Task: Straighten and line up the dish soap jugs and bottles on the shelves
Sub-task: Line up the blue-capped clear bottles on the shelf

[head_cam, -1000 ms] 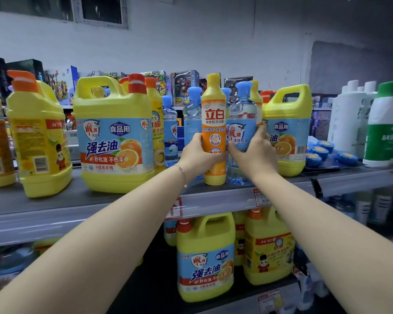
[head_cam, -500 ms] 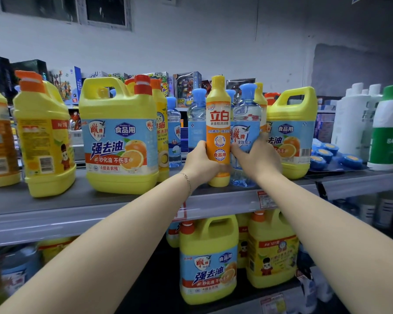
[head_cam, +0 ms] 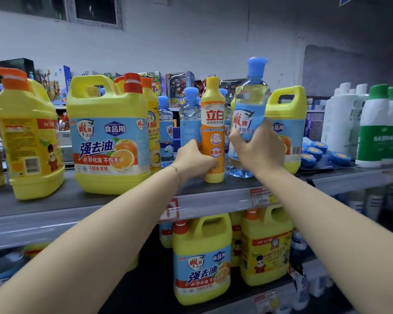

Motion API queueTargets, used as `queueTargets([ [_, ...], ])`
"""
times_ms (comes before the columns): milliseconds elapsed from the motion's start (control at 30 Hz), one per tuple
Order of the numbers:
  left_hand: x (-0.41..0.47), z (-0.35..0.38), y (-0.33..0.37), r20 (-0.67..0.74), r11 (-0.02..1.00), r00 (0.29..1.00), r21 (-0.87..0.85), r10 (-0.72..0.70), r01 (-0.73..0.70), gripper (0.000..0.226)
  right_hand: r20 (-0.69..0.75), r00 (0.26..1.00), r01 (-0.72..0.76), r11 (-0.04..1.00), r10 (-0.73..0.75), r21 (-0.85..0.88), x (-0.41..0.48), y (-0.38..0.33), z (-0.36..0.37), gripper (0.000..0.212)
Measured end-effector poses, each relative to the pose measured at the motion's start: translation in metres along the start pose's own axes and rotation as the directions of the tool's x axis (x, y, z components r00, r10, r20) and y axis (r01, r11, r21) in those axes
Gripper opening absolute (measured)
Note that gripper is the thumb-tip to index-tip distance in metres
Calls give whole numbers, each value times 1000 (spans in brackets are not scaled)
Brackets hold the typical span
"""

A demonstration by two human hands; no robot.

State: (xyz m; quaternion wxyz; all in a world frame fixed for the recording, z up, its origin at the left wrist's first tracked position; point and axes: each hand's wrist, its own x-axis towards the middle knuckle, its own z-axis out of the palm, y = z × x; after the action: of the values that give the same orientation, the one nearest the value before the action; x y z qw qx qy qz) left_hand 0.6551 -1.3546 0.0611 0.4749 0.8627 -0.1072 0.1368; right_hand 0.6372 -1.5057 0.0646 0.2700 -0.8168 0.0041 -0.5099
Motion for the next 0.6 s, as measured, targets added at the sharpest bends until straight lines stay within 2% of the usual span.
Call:
queueTargets([
  [67, 2, -7, -5, -171, 996, 984, 76, 52, -39, 25, -4, 1000, 6, 999, -6, 43, 3, -6, -5, 55],
  [100, 4, -9, -8, -254, 995, 965, 92, 63, -41, 28, -2, 1000, 20, 998, -20, 62, 4, -9, -6, 55],
  [167, 11, -9, -16, -348, 999, 938, 35, 9, 3, 54, 10, 999, 52, 994, -53, 96, 3, -16, -9, 55],
  [233, 17, -6, -19, -334, 996, 939, -67, -78, 59, 78, 39, 996, 80, 992, -84, 102, 1, -21, -10, 53],
  [267, 19, -5, -19, -294, 992, 950, -104, -105, 78, 83, 52, 994, 93, 991, -98, 97, 0, -22, -10, 53],
  [333, 24, -6, -20, -205, 973, 968, -210, -143, 99, 79, 56, 991, 120, 989, -125, 88, -2, -24, -7, 54],
  [400, 24, -10, -18, -119, 936, 978, -331, -169, 122, 62, 61, 989, 132, 988, -137, 84, -4, -24, -2, 56],
  [467, 25, -11, -20, -92, 945, 984, -307, -150, 115, 55, 72, 990, 115, 987, -123, 108, -6, -24, 2, 54],
  [600, 22, -11, -17, -150, 984, 982, -158, -112, 88, 59, 87, 995, 35, 982, -52, 185, -7, -29, 7, 45],
])
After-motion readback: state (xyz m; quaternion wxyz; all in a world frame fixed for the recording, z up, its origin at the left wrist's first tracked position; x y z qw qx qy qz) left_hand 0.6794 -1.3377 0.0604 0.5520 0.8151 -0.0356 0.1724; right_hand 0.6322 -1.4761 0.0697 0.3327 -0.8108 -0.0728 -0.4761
